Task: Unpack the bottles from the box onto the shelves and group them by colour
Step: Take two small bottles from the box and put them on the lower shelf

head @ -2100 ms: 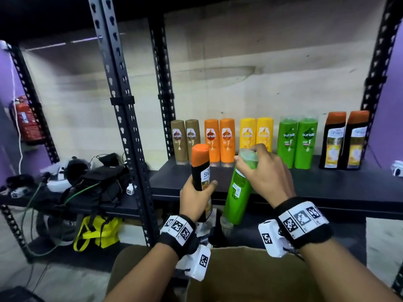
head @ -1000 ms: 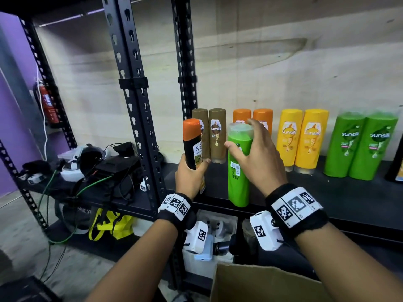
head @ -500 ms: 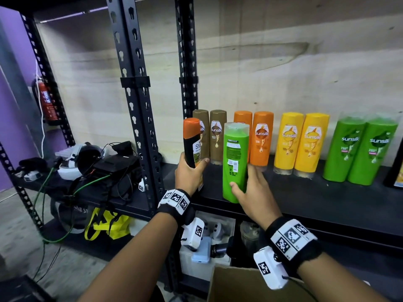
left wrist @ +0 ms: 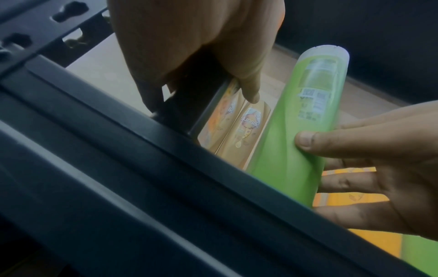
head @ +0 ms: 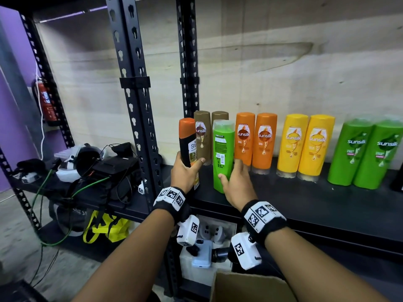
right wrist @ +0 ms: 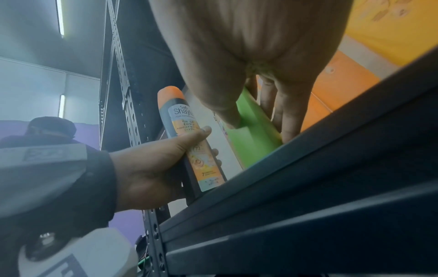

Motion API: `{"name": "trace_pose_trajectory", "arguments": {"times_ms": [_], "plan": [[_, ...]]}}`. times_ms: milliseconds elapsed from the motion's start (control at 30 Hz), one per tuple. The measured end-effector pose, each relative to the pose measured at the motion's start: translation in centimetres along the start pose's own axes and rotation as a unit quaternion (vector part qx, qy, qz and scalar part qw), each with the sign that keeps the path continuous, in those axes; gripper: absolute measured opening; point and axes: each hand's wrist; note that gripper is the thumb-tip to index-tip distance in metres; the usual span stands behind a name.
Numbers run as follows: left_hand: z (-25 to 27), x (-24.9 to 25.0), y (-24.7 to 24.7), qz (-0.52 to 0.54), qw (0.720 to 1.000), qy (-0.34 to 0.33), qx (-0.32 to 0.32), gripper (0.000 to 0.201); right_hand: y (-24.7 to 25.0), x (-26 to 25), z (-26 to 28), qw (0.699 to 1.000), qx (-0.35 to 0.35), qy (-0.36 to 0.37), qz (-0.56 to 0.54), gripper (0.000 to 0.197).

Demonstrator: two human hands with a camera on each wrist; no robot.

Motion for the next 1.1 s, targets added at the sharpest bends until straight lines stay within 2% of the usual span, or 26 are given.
{"name": "trace_pose_trajectory", "arguments": {"times_ms": [400,500,600,700,867,1100], "plan": [[-0.4,-0.3,0.4,0.001,1.0,-0.003,-0.005,0.046,-1.6,-0.6,-1.0,1.0,0.001,-0.019,-0.006,0.05],[-0.1,-0.4,0.3,-0.007,1.0,0.019,-0.001,0.044,-1.8,-0.6,-0.8,1.0,-0.005,-0.025,-0.012,0.052],[1.4,-1.2,0.2,-0.059,0.996,0.062,-0.008,0.043,-1.7,-0.2,-0.3,0.999,-0.034,-0.037,-0.016,0.058],[3.2,-1.9,0.2,-0.107,0.993,0.055,0.002,0.046,-1.5,0.3,0.8,0.997,-0.06,-0.038,-0.033,0.066],[5.3,-1.2,0.1,-0.091,0.994,0.049,0.044,0.064,-1.2,1.4,2.8,0.996,-0.072,0.007,-0.049,0.069],[8.5,-0.3,-0.9,-0.077,0.994,0.043,0.062,0.073,0.5,3.5,6.1,0.987,-0.105,0.124,-0.008,0.047]]}}
Point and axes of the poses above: each hand's wrist, its own z-axis away from the middle knuckle, its own y-axis out of the back of the hand, x = y × z, and after that the axes turned 10 degrees about -x, right-handed
